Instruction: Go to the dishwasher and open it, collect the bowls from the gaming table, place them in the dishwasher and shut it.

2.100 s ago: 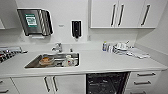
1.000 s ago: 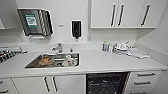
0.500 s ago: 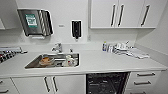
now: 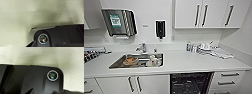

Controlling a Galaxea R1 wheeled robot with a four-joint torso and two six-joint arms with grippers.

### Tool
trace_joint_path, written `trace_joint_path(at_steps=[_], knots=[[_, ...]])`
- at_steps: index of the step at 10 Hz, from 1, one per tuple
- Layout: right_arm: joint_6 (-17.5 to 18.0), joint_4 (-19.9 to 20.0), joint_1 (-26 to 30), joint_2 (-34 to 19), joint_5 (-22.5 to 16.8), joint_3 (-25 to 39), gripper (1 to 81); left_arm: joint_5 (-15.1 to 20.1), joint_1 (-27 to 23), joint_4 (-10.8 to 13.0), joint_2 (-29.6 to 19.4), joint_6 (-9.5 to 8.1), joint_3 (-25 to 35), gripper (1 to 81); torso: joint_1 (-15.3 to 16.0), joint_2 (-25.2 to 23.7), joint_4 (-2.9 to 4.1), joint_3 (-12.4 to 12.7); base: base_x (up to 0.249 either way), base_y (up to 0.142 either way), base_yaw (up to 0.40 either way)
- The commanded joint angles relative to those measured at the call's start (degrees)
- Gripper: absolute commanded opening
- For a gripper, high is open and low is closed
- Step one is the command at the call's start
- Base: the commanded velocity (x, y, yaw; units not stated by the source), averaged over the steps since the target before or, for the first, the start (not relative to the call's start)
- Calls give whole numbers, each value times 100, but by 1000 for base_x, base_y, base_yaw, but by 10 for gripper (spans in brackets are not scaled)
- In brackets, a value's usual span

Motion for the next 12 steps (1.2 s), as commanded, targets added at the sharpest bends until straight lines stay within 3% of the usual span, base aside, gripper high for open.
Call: trace_joint_path(at_steps=[1,2,3,4,6,9,11,12], knots=[[-9,-94,50,257,-236,-442,811,246,-88,-158,529,-16,-823,811,0,0,0,0,0,0,0],[-9,-85,33,310,-271,-459,811,246,-88,-149,564,-7,-823,811,-738,1146,0,0,0,0,0],[-9,-95,24,354,-402,-460,811,255,-71,-140,607,-7,-823,811,-371,573,0,0,0,0,0],[8,-77,68,416,-518,-477,811,255,-71,-131,678,10,-866,811,-400,610,0,0,0,0,0],[-1,-85,147,574,-772,-556,811,246,-88,-122,880,45,-1112,811,-596,912,0,2,0,0,0],[17,-68,209,706,-817,-697,811,247,-88,-131,1206,45,-1631,811,-1003,1539,0,0,0,0,0],[52,-59,209,706,-808,-723,811,255,-88,-131,1267,54,-1649,811,-1274,1961,0,0,0,0,0],[52,-50,217,689,-790,-723,811,255,-88,-122,1276,54,-1649,811,-1411,2175,0,163,0,0,0]])
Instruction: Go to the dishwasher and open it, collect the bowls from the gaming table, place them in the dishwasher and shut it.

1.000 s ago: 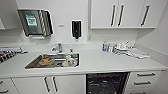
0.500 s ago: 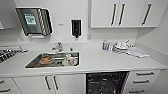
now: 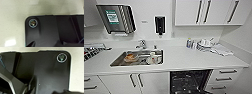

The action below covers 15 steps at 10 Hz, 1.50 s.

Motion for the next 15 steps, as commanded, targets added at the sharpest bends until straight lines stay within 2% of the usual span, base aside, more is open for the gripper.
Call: trace_joint_path(at_steps=[1,3,5,7,8,10,15], knots=[[29,-28,176,-40,-288,-48,811,315,-154,-22,-44,32,-53,811,-365,567,0,487,0,0,0],[29,-28,194,-32,-288,-22,811,315,-154,-5,-53,41,-45,811,-557,873,0,713,0,0,0],[20,-37,194,-23,-270,-13,811,315,-154,-5,-36,41,-45,811,-810,1259,0,1085,0,0,0],[20,-37,194,-23,-253,-4,811,464,-154,-5,-27,41,-53,811,-1077,1666,0,1450,0,0,0],[20,-37,195,-23,-244,-4,811,464,-154,-5,-27,41,-45,811,-1213,1869,0,1524,0,0,0],[11,-46,194,-23,-244,-4,811,464,-154,4,-18,41,-45,811,-1457,2239,0,1394,0,0,0],[3,-28,221,-14,-270,-4,811,464,-154,22,8,50,-45,811,-2089,3211,0,1471,0,0,0]])
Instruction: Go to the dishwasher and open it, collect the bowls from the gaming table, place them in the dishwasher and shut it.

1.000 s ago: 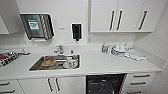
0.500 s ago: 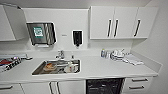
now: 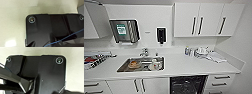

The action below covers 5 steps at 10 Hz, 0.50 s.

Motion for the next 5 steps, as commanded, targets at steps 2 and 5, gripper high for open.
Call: trace_joint_path(at_steps=[2,5], knots=[[-13,-43,242,-5,-275,1,811,300,-261,16,0,39,-23,811,-487,755,0,123,0,0,0],[-22,-52,250,30,-275,1,811,300,-261,16,8,39,-31,811,-819,1279,0,717,0,0,0]])
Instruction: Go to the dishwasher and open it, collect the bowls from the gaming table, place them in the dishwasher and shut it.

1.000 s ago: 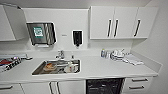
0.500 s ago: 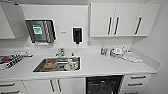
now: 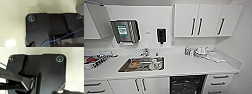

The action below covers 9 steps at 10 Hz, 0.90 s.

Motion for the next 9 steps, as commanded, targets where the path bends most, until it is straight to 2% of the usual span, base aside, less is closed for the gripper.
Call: trace_joint_path(at_steps=[1,3,4,5,7,8,9], knots=[[-26,-50,223,-18,-275,-2,811,302,-216,16,-7,39,-27,811,-358,557,0,530,0,0,0],[-26,-50,231,-18,-275,-19,811,302,-217,16,2,39,-26,811,-627,962,0,919,0,0,0],[-17,-32,231,-18,-275,-2,811,302,-217,16,2,47,-18,811,-398,601,0,575,0,0,0],[-8,-6,231,0,-275,-2,811,302,-217,16,-7,39,-18,811,-516,776,0,717,0,0,0],[27,55,170,17,-310,-10,811,302,-217,16,-7,47,-26,811,-596,888,0,809,0,0,0],[-17,284,65,53,-258,-28,811,302,-217,16,-16,39,-18,811,-603,888,0,813,0,0,0],[-138,885,47,61,-214,-97,811,302,-201,16,-25,39,-18,811,-605,878,0,815,0,0,0]])
